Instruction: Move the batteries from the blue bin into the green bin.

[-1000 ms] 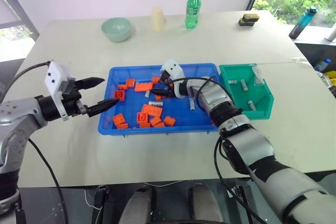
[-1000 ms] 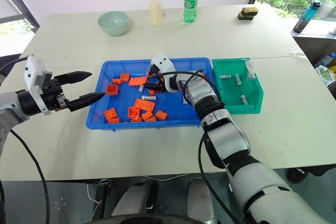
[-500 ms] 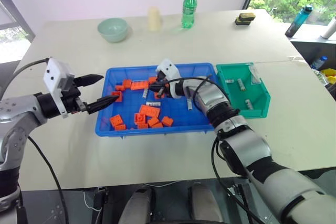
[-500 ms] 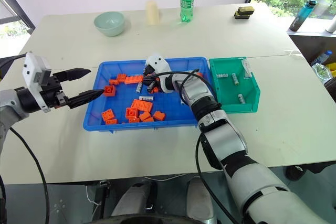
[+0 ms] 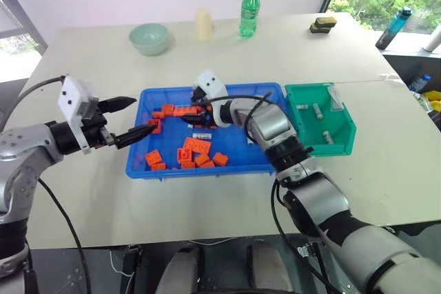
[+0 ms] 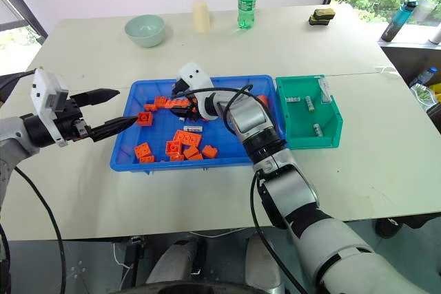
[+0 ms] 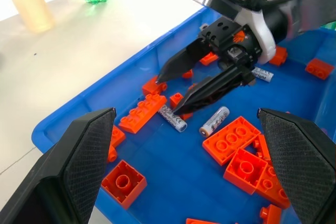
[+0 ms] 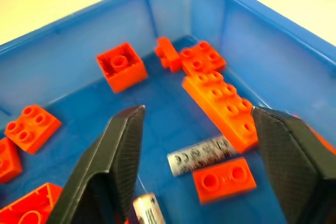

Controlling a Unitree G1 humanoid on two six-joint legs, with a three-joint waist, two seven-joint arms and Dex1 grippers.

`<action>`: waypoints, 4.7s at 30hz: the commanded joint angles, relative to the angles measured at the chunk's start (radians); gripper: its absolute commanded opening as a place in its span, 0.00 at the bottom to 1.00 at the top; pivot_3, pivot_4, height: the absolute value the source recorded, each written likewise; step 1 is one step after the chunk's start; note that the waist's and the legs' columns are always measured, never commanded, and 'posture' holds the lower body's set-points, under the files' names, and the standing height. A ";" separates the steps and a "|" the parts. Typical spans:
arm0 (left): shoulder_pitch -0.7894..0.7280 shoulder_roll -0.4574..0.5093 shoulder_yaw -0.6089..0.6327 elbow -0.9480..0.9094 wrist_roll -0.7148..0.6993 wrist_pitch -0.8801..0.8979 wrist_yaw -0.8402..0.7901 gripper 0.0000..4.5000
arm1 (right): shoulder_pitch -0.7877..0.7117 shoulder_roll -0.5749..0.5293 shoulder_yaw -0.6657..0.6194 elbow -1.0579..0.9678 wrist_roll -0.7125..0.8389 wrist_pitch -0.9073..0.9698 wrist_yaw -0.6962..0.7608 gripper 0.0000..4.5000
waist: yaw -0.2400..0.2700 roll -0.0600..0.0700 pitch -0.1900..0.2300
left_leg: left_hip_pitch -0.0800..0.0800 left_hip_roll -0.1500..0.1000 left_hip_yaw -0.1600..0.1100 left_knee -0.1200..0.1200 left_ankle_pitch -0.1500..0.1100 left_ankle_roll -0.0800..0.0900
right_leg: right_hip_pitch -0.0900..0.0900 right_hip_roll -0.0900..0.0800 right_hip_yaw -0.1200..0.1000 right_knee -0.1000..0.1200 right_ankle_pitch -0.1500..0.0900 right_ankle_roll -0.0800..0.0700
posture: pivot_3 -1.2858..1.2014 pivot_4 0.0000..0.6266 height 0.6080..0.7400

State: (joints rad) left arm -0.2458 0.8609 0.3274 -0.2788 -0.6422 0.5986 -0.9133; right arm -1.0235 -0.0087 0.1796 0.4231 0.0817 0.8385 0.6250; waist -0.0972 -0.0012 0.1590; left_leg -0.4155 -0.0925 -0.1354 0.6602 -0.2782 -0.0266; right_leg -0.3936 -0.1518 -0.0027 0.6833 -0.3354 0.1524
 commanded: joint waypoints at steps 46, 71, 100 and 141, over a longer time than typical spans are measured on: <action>-0.036 -0.013 -0.014 -0.003 0.022 -0.034 0.005 1.00 | -0.070 0.123 -0.034 0.345 0.022 -0.103 -0.243 0.23 | -0.004 0.000 0.000 | 0.000 -0.001 -0.003 0.000 0.000 0.000 | 0.000 0.000 0.001 0.001 0.000 0.000 | 0.52 0.24 0.90; -0.010 -0.045 -0.105 -0.029 -0.032 -0.009 -0.092 1.00 | 0.156 -0.696 -0.466 -0.568 0.380 0.621 0.021 0.02 | 0.040 0.000 0.000 | -0.004 -0.004 -0.001 0.002 0.000 0.001 | 0.000 -0.003 0.001 -0.001 0.000 0.000 | 0.52 0.24 0.90; -0.105 -0.036 -0.167 -0.028 -0.023 -0.024 -0.168 1.00 | 0.031 -0.568 0.142 -0.292 0.181 -0.198 0.352 0.86 | 0.038 -0.001 0.000 | -0.004 0.000 0.003 0.003 0.000 0.001 | 0.002 0.000 0.000 -0.013 0.000 0.000 | 0.52 0.24 0.90; -0.086 -0.039 -0.143 -0.054 -0.026 -0.040 -0.085 1.00 | 0.063 -0.261 0.168 -0.011 -0.033 -0.362 0.469 0.05 | 0.026 0.000 0.000 | -0.005 0.000 0.000 0.003 0.000 0.000 | 0.002 0.001 -0.001 -0.012 0.000 0.000 | 0.52 0.24 0.90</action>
State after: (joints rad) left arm -0.3172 0.8169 0.1767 -0.3262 -0.6691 0.5776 -0.9951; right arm -0.9391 -0.2759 0.3803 0.4802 0.0202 0.4509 1.0990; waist -0.0715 -0.0017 0.1589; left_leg -0.4200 -0.0929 -0.1359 0.6634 -0.2782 -0.0266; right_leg -0.3920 -0.1512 -0.0034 0.6715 -0.3354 0.1524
